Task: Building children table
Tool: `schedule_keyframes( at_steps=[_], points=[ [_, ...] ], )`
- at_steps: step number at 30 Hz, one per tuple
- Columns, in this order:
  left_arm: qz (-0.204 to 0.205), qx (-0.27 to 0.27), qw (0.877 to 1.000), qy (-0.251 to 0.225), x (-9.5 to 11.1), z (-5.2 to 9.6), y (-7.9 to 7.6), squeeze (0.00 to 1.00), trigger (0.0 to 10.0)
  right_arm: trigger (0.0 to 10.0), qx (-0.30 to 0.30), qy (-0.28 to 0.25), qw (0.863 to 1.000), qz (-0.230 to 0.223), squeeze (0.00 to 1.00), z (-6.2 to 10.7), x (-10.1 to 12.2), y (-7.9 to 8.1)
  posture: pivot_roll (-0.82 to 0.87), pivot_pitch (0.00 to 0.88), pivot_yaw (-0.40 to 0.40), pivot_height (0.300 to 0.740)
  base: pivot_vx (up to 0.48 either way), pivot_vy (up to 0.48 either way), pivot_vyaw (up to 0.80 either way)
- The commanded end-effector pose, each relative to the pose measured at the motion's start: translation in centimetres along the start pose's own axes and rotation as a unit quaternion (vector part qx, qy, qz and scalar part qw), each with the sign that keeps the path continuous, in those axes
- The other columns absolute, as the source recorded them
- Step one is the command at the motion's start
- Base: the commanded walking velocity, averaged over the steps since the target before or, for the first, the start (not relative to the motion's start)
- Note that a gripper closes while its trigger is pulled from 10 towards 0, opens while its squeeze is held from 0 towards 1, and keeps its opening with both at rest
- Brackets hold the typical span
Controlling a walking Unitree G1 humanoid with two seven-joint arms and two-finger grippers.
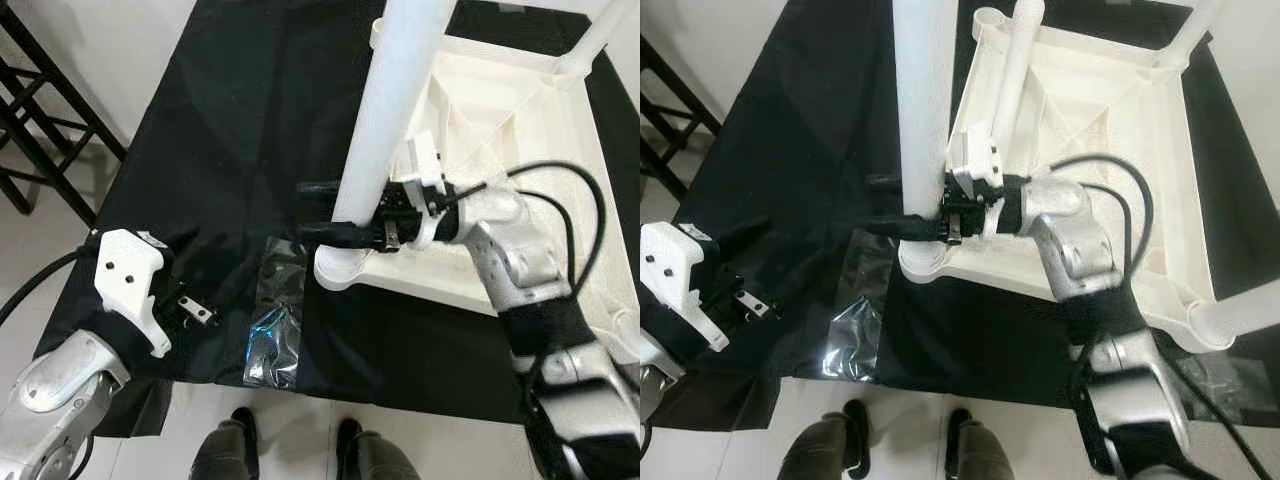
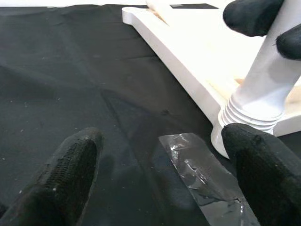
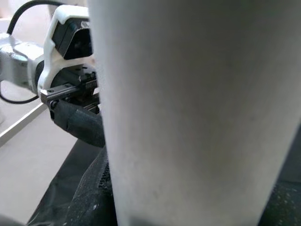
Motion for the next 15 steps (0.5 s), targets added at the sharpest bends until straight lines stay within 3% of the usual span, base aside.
schedule_keyframes(
  at_steps=[1, 12, 14, 15],
  points=[
    [0.005, -0.007, 1.000, 0.009, -0.4, 0.1, -0.3, 0.00, 10.0, 10.0, -0.030, 0.084, 0.989, -0.120, 0.00, 1.1, -6.8, 1.0, 0.10, 0.365, -0.076, 0.740, 0.000, 0.000, 0.00],
    [0.006, -0.007, 1.000, 0.008, -0.5, 0.0, -0.3, 0.00, 10.0, 10.0, -0.060, 0.094, 0.986, -0.121, 0.00, 1.3, -7.0, 0.7, 0.10, 0.360, -0.080, 0.740, 0.000, 0.000, 0.00],
    [0.015, -0.002, 1.000, 0.006, -0.4, 0.1, -0.2, 0.00, 10.0, 10.0, -0.180, 0.128, 0.965, -0.141, 0.00, 1.4, -8.8, -0.5, 0.09, 0.357, -0.099, 0.740, 0.000, 0.000, 0.00],
    [0.015, -0.002, 1.000, 0.006, -0.4, 0.1, -0.2, 0.00, 10.0, 10.0, -0.180, 0.128, 0.965, -0.141, 0.00, 1.4, -8.8, -0.5, 0.09, 0.357, -0.099, 0.740, 0.000, 0.000, 0.00]
  ],
)
Point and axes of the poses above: a point about 5 cm out from each wrist's last joint towards the gripper, its own z axis pointing back from the gripper into the wrist, its own x axis along the axis of the wrist's last joint, y = z × x, the point moved 6 cm from there along -z, pointing out of the wrist towards the gripper, and after that the axes turned 5 degrees about -z, right-handed, at the moved point
